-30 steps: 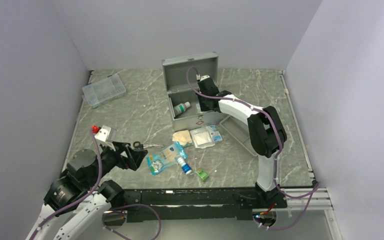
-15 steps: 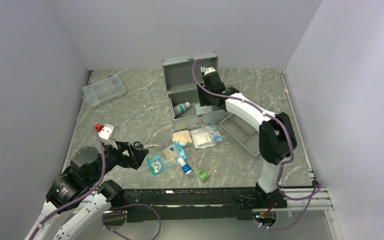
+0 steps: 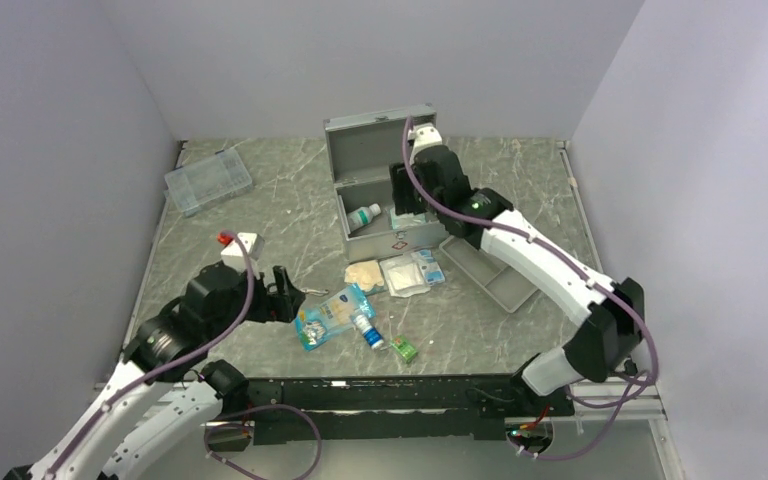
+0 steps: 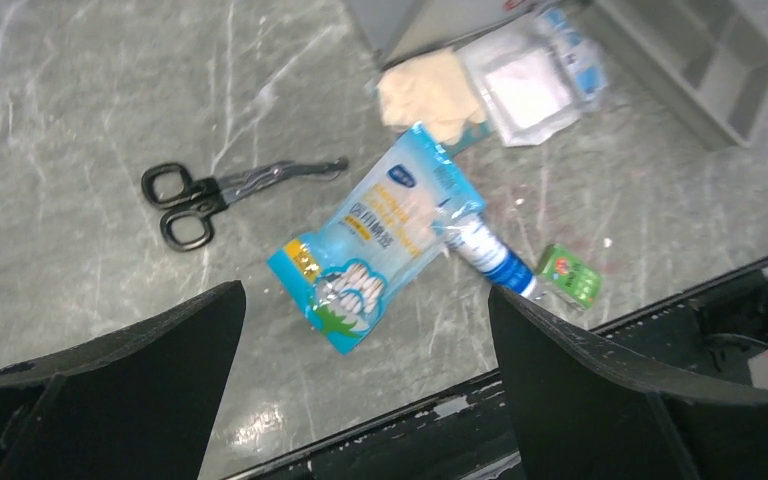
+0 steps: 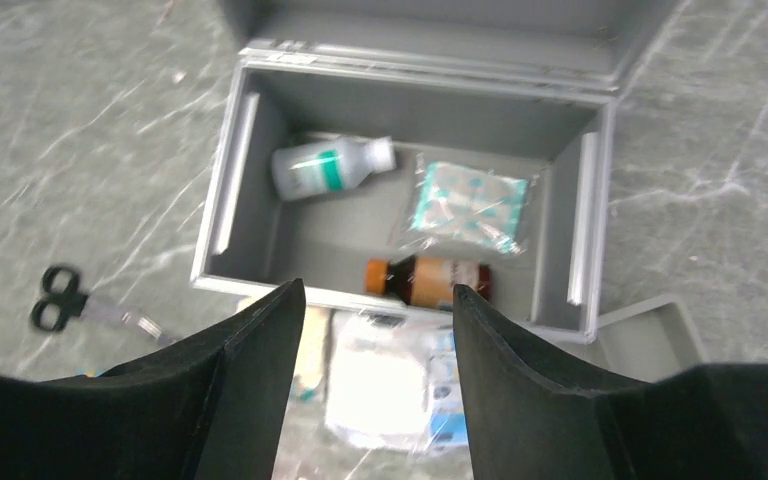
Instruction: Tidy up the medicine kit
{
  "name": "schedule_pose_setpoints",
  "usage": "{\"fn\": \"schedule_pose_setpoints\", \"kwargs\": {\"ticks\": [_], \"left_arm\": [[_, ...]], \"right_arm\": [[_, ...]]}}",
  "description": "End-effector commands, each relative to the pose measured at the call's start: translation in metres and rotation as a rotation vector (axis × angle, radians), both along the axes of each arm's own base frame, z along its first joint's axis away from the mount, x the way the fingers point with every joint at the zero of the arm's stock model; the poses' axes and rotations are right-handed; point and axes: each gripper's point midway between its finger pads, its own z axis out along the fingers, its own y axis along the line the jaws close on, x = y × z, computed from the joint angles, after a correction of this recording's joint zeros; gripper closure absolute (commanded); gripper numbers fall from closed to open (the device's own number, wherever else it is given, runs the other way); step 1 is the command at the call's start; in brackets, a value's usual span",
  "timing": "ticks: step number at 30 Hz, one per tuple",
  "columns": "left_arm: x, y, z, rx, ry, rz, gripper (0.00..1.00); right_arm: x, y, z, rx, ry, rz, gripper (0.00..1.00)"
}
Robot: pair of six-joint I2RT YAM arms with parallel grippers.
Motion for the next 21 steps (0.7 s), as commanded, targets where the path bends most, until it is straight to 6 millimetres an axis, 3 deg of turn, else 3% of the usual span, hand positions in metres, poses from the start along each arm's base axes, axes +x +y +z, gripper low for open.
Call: {"fn": "schedule_pose_setpoints", "kwargs": {"ticks": [1,9,17,21], "left_arm": [[0.014,0.006,-0.011,0.039,0.085,0.118,0.01],[0.034,0.011,-0.039,0.127,0.146,0.208,0.01],[0.052,0.015,-0.061,0.091,0.212,0.266,0.01],[0.064,0.019,-0.074,0.014,0.256,0.300,0.01]], "right_arm": [[-0.041,0.008,0.015,-0.001,-0.031,0.036,0.40],[-0.099,0.018,0.015,0.094,-0.007,0.156,0.38],[-0.147,0.057,-0.021,0.140,0.081,0.354,0.38],[-0.164,0.088,-0.040,0.167,0.133,0.433,0.45]]}}
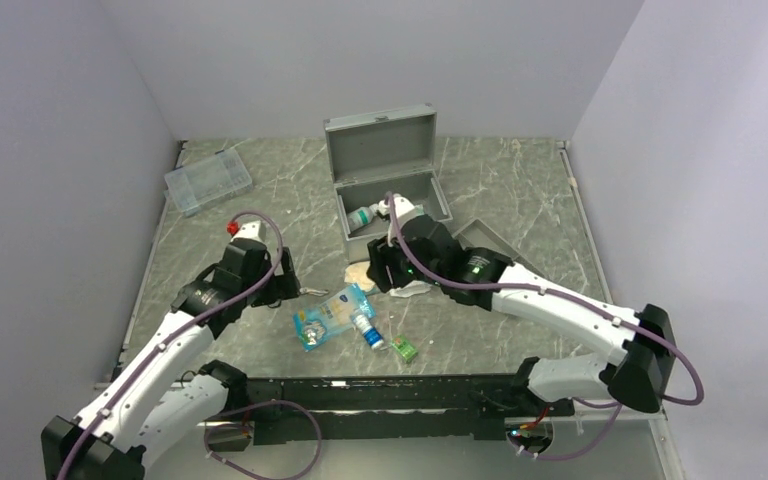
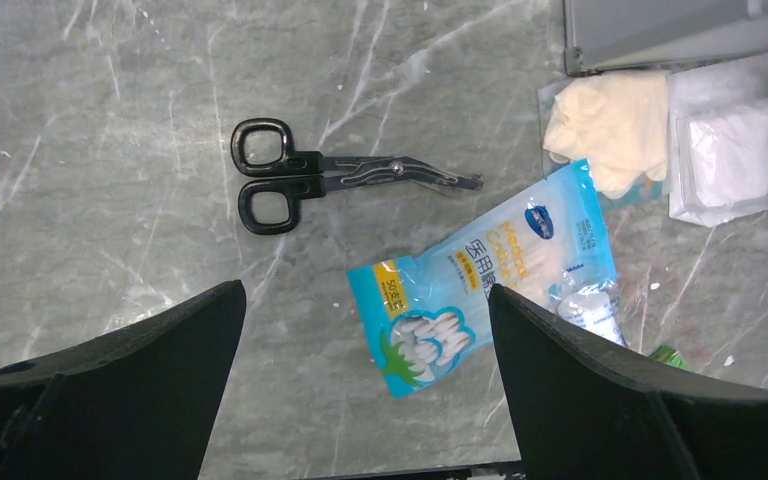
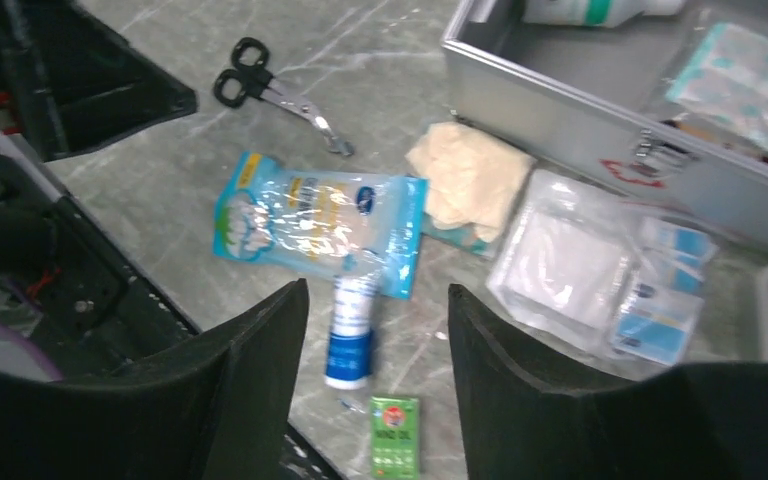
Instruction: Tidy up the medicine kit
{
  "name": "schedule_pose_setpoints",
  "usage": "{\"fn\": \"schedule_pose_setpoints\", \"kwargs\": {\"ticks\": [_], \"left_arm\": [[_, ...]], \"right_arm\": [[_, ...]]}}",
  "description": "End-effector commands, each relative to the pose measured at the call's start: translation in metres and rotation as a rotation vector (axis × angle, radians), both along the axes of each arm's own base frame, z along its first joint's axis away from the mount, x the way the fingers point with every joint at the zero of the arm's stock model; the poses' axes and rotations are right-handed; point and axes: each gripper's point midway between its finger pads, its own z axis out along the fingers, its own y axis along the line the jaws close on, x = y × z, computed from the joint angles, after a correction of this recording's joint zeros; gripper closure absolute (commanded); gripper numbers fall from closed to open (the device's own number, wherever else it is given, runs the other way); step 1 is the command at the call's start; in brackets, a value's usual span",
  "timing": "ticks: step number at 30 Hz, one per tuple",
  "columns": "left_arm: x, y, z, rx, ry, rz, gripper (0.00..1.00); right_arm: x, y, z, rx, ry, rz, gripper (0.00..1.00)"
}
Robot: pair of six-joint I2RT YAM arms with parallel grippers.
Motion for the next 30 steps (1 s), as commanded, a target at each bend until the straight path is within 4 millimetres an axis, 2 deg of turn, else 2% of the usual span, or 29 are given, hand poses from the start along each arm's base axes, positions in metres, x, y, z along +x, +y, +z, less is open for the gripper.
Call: {"fn": "schedule_pose_setpoints", "kwargs": {"ticks": [1,3,6,11,18,20,25,30], "left_arm": [[0.018,-0.008,0.002,-0.131,-0.022,0.023,0.01],[0.024,-0.009,-0.001,-0.166,-0.022,0.034,0.03],[0.031,-0.008,-0.007,-0.191,-0.009,0.053,0.09],[0.039,0.000,-0.021,-0.202,0.025,0.099,0.19],[0.044,0.027,-0.029,-0.191,0.017,0.210,0.22],[0.047,0.033,-0.030,-0.198,0.008,0.230,0.24],[0.061,0.038,-0.027,-0.256,-0.019,0.244,0.36],[0.073,0.033,-0.032,-0.318,-0.005,0.228,0.45]], "right_arm": [[-0.013,0.043,0.000,0.101,0.032,0.087,0.49],[-0.018,0.057,-0.007,0.102,0.052,0.111,0.56],[-0.022,0.076,-0.021,0.092,0.081,0.133,0.59],[-0.019,0.100,-0.046,0.068,0.115,0.145,0.59],[-0.003,0.128,-0.075,-0.007,0.132,0.160,0.57],[-0.004,0.138,-0.082,0.001,0.158,0.183,0.59],[-0.002,0.154,-0.099,0.005,0.201,0.185,0.66],[0.000,0.163,-0.114,0.005,0.230,0.175,0.77]]}}
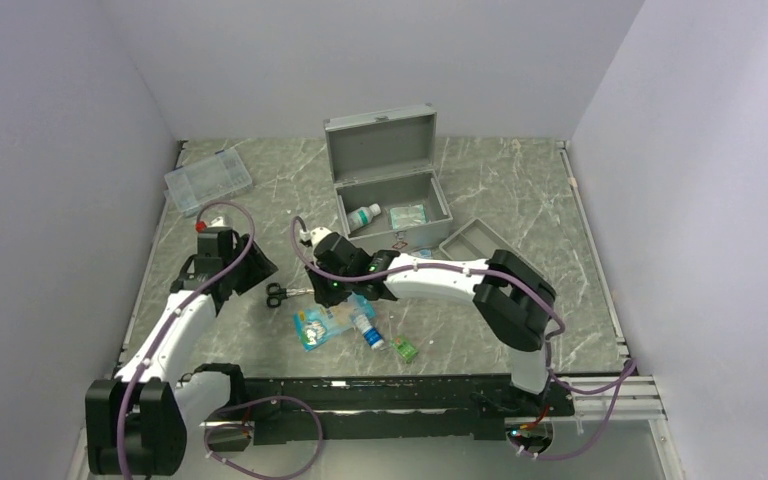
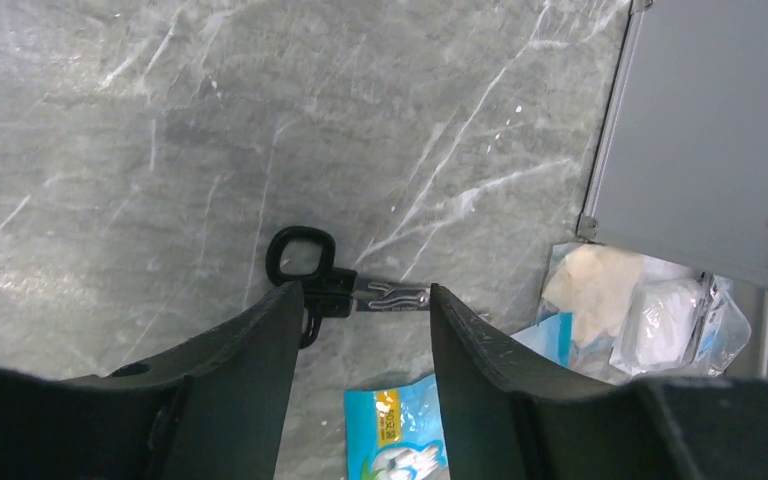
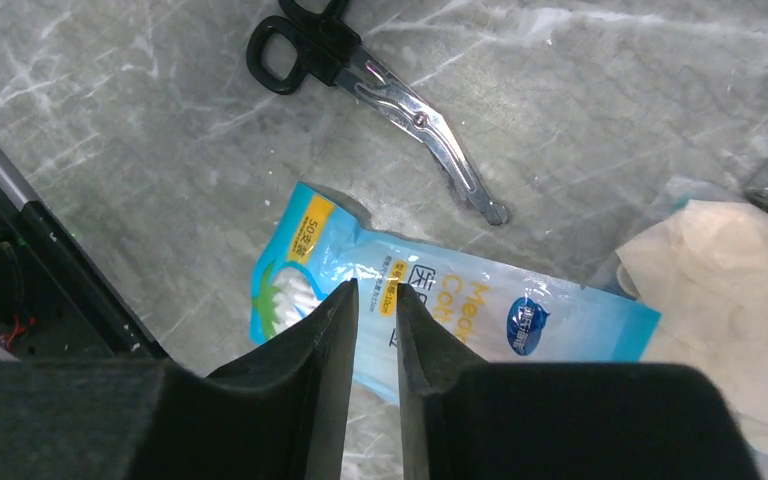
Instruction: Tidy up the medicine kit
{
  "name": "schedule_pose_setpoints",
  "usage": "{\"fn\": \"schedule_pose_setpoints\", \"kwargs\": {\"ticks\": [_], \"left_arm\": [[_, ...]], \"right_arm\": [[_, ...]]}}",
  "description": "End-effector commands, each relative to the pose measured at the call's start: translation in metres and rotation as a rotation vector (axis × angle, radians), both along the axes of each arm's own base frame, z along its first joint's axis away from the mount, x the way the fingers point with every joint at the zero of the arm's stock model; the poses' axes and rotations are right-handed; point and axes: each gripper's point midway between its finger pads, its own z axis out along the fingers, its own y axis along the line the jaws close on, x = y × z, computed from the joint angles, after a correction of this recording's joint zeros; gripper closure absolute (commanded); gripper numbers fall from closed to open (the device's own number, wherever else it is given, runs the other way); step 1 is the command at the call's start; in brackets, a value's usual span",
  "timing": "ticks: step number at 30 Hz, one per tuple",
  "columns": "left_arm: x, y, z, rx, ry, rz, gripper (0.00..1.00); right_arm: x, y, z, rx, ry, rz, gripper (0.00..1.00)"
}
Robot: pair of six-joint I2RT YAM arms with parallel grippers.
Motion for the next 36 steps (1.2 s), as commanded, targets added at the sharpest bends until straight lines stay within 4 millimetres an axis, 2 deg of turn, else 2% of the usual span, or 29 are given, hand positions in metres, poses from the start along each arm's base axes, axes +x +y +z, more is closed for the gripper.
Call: {"fn": "schedule_pose_setpoints", "kwargs": {"ticks": [1,8,14,22,34,36], "left_arm": [[0.021,-0.010,0.006,-0.080,-0.055,-0.035,0.47],[0.035,-0.013,-0.007,-0.096,-0.028,-0.054,0.57],[0.042,-0.011,-0.020,-0.089,-0.002,-0.043,0.62],[0.047,-0.009,-0.033,-0.078,0.019,-0.041,0.63],[0.040,-0.008,-0.057,-0.070,0.074,-0.046,0.67],[0.036,-0.009,-0.059,-0.074,0.081,-0.050,0.68]], "right_arm": [[0.006,0.024,0.012,0.081,0.001,-0.006,0.79],[0.008,0.027,-0.012,0.054,0.030,-0.028,1.00],[0.011,0.030,-0.026,0.037,0.043,-0.045,1.00],[0.017,0.035,-0.034,0.029,0.045,-0.074,1.00],[0.021,0.031,-0.051,-0.013,0.063,-0.111,1.00],[0.027,0.026,-0.054,-0.032,0.049,-0.143,1.00]]}}
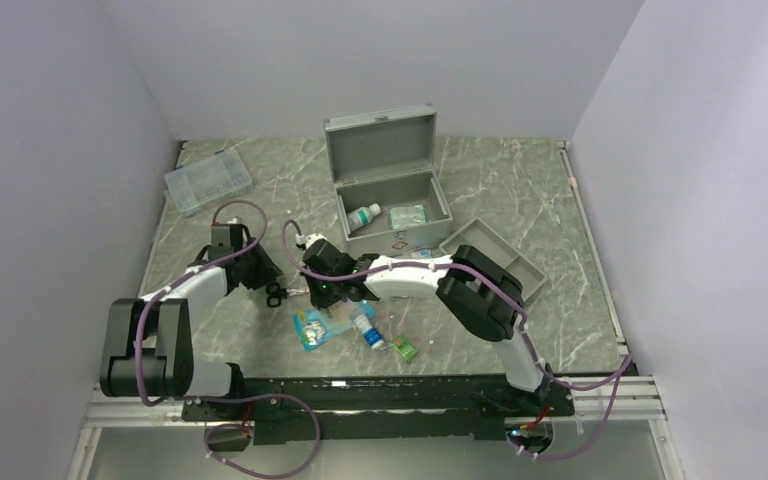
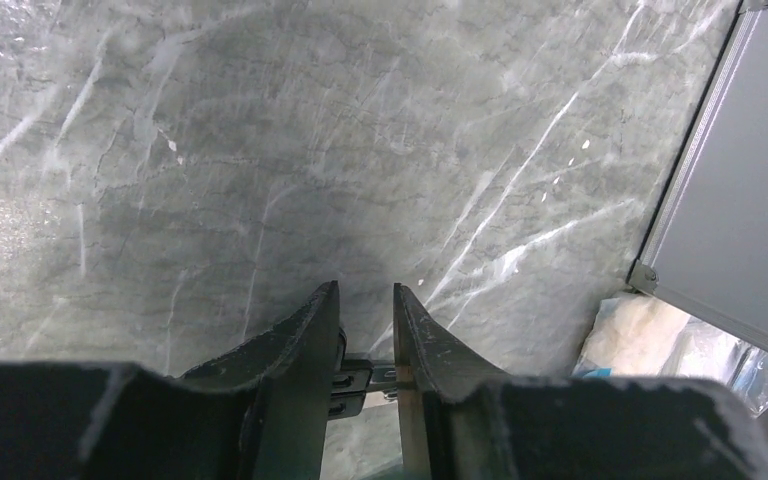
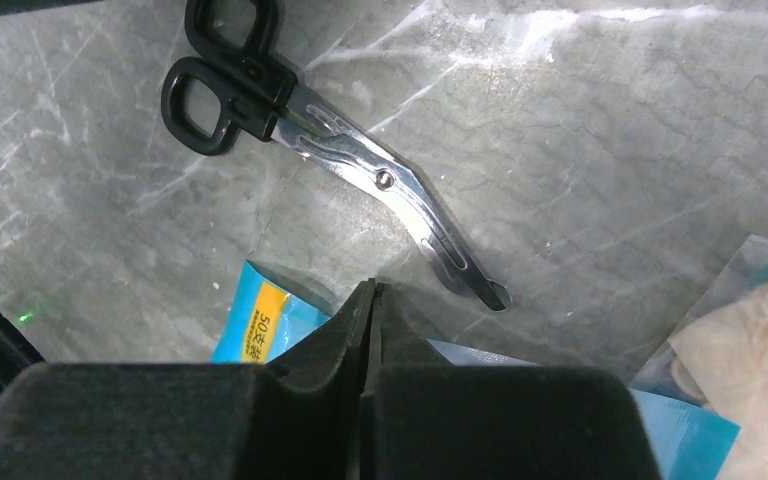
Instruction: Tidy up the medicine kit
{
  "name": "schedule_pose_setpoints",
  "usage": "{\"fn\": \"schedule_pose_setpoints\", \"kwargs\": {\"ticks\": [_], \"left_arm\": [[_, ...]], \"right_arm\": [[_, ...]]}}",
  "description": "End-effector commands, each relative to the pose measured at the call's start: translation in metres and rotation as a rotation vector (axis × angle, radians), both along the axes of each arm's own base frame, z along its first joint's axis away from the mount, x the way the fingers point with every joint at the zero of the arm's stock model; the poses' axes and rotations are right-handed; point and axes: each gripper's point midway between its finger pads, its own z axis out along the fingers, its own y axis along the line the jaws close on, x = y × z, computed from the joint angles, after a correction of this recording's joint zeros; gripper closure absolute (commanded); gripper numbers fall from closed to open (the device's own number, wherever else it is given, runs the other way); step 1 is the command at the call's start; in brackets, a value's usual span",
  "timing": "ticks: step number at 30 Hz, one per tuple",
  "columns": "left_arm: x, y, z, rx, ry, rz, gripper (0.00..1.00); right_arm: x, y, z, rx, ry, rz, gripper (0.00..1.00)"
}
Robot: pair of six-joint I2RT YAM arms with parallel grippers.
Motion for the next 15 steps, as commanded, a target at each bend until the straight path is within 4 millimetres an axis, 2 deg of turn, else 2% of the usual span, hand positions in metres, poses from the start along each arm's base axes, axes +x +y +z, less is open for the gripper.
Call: {"fn": "schedule_pose_setpoints", "kwargs": {"ticks": [1,6,15], "left_arm": [[0.003,0.000,0.000,-0.002,-0.032,-0.013,0.68],[-0.013,-0.001,-0.005,-0.009,-0.021,-0.009,0.68],[-0.036,-0.010,-0.010,-0.059,-0.013,-0.032,0.70]], "right_arm": [[0.017,0.001,0.001,-0.010,-0.031,-0.068,1.00],[0.026,-0.007,-0.005,-0.033,-0.024,-0.123,1.00],[0.045,-0.009,-0.005,-0.046,-0.030,-0.175,1.00]]}}
